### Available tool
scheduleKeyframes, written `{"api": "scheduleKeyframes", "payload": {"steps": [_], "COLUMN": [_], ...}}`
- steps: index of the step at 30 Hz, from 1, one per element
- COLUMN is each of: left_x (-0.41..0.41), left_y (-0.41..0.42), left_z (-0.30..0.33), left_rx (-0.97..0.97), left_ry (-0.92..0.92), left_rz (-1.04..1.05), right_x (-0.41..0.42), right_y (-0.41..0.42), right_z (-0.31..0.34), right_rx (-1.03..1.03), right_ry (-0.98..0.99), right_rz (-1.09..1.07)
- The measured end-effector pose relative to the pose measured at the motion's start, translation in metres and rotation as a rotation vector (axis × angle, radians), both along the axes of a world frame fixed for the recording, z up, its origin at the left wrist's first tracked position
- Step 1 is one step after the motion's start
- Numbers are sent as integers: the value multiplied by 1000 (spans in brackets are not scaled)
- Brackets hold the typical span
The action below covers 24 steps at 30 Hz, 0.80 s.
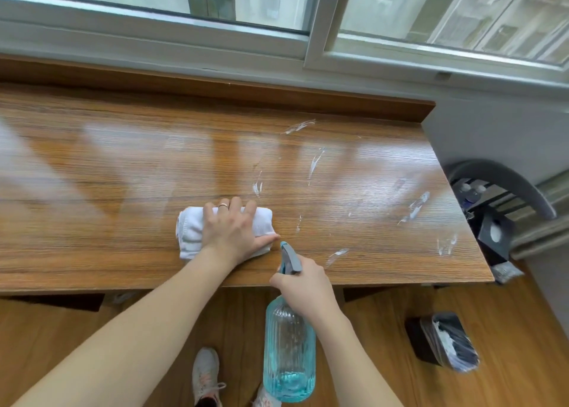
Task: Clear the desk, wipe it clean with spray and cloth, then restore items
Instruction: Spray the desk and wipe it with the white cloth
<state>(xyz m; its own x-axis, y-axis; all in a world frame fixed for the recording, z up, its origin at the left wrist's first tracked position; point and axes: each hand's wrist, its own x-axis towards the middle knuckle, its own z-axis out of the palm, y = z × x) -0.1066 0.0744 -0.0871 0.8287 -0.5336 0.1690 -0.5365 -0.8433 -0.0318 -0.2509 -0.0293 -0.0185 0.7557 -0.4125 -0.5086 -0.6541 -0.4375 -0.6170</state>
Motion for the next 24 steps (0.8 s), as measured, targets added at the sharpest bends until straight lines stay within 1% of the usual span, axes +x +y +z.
{"api": "scheduleKeyframes", "payload": {"steps": [3, 7, 11, 13, 16, 18, 21, 24], "left_x": [22, 34, 26, 9, -25, -33, -24, -11], "left_y": [-20, -27, 0, 15, 25, 24, 19, 14], "left_z": [9, 12, 8, 5, -3, -7, -6, -5], "left_rx": [80, 74, 30, -4, -30, -38, -23, -22], "left_ry": [66, 96, 22, 6, -43, -66, -79, -56], "left_rz": [62, 68, -86, -135, -145, -131, -138, -139], "right_x": [-3, -6, -8, -8, -6, -2, 3, 8], "right_y": [-2, -6, -10, -12, -16, -18, -21, -25], "right_z": [-2, -2, -1, -1, 1, 1, 2, 2], "right_rx": [-9, -26, -6, 11, 18, 15, 24, 22], "right_ry": [-7, -13, -10, -4, -1, 3, 16, 24], "right_rz": [5, 10, 22, 26, 53, 79, 93, 98]}}
